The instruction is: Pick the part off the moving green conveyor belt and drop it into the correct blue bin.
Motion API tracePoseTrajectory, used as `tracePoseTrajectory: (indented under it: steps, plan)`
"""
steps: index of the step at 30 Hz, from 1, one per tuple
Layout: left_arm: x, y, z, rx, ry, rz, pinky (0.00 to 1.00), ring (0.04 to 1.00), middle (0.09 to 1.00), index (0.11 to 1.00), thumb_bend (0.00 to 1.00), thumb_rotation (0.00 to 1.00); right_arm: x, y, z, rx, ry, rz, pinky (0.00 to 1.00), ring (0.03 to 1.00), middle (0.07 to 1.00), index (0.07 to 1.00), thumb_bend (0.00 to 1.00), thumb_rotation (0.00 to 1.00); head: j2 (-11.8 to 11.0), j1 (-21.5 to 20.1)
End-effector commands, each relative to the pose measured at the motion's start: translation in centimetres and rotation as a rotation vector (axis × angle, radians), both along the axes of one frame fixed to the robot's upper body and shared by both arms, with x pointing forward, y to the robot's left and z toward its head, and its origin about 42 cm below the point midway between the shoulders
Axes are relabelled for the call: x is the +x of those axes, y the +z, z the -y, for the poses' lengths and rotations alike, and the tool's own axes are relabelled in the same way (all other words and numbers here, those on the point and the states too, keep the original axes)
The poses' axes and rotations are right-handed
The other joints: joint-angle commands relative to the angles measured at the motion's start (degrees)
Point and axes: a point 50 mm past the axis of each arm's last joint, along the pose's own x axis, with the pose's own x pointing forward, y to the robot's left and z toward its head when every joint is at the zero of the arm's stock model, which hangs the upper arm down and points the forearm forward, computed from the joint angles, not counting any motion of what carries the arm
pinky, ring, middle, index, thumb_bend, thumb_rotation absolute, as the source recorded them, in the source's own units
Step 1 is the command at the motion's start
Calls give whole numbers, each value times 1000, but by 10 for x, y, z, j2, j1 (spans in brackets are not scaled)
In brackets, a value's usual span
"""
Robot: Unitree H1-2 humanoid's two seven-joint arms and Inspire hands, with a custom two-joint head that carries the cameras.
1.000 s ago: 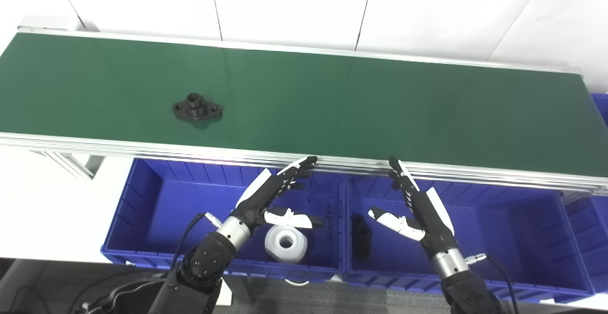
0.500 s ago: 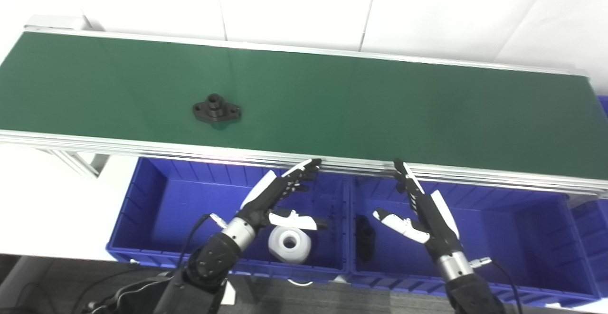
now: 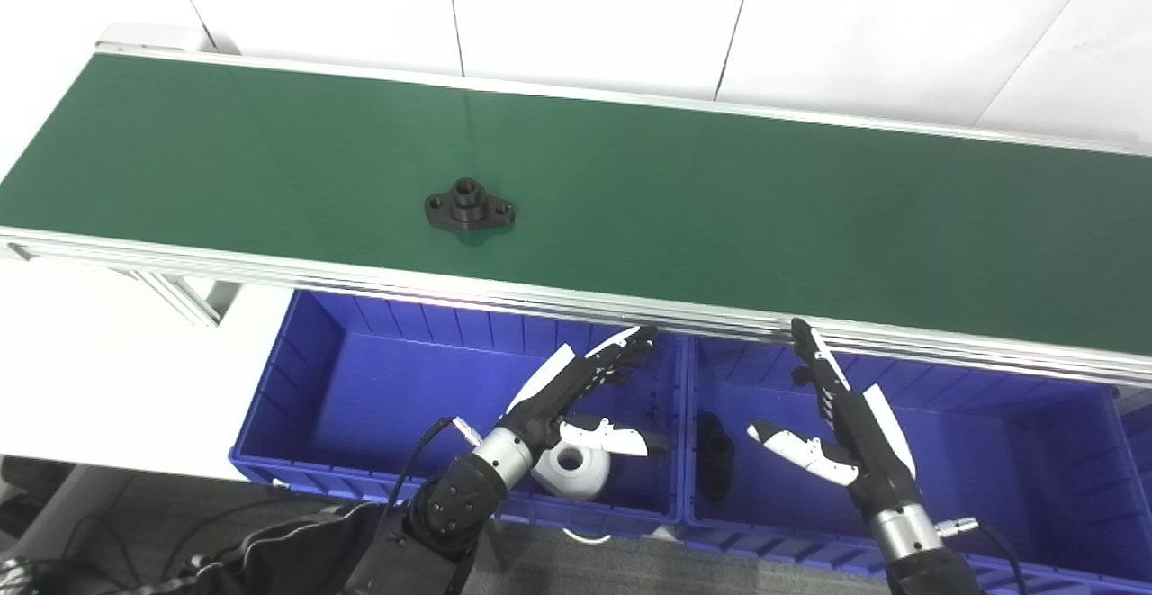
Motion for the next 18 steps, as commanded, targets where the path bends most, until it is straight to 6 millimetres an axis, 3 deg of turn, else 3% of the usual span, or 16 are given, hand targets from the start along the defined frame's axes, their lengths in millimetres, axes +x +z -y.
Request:
tracePoseTrajectory:
  steps: [1, 12, 18]
  plan:
    - [11, 16, 12, -44, -12, 82, 825, 897, 928, 936, 815, 470, 4, 8, 4, -3, 10, 76, 982, 1000, 1000, 1000, 704, 468, 1, 0]
    - [10, 6, 13, -44, -14, 87, 813, 888, 922, 931, 819, 465, 1, 4, 3, -24, 6, 89, 991, 998, 1000, 1000, 641, 448, -29, 19]
    - [10, 2, 13, -21, -9, 95, 806, 884, 922, 937, 822, 483, -1, -2, 6, -43, -16, 72, 932, 982, 1000, 1000, 694, 503, -43, 13]
